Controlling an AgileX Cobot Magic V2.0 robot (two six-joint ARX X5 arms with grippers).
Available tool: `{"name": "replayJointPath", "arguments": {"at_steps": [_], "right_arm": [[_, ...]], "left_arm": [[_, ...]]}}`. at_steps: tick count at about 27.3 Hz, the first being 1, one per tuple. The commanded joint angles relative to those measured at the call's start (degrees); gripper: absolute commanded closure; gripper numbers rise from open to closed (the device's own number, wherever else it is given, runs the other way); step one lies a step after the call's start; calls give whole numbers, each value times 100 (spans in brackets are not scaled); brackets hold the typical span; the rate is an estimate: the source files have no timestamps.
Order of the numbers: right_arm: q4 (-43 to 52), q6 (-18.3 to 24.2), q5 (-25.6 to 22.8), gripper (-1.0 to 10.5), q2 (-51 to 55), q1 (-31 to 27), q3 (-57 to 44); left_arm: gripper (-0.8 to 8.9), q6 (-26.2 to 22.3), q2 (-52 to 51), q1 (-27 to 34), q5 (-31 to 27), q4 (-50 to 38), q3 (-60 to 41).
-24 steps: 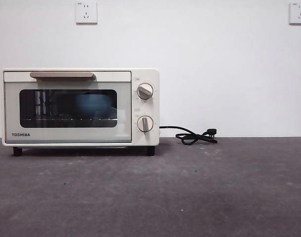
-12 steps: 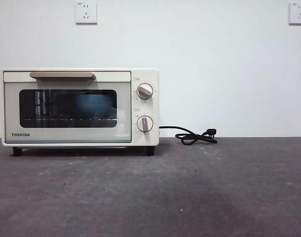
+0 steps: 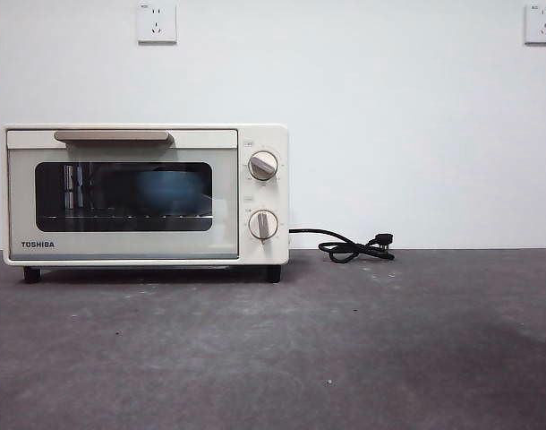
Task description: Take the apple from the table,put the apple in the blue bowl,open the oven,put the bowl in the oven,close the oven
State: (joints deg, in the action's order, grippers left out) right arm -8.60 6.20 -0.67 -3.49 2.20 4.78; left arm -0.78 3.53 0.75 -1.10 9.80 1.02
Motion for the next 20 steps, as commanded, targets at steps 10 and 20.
{"name": "replayJointPath", "arguments": {"at_steps": [10, 20], "right_arm": [[-210, -138, -417, 945, 306, -44, -398], [-173, -195, -389, 945, 304, -44, -398]], "left_arm": [[817, 66, 2, 22, 2, -42, -59], [817, 66, 2, 22, 2, -42, -59]]}}
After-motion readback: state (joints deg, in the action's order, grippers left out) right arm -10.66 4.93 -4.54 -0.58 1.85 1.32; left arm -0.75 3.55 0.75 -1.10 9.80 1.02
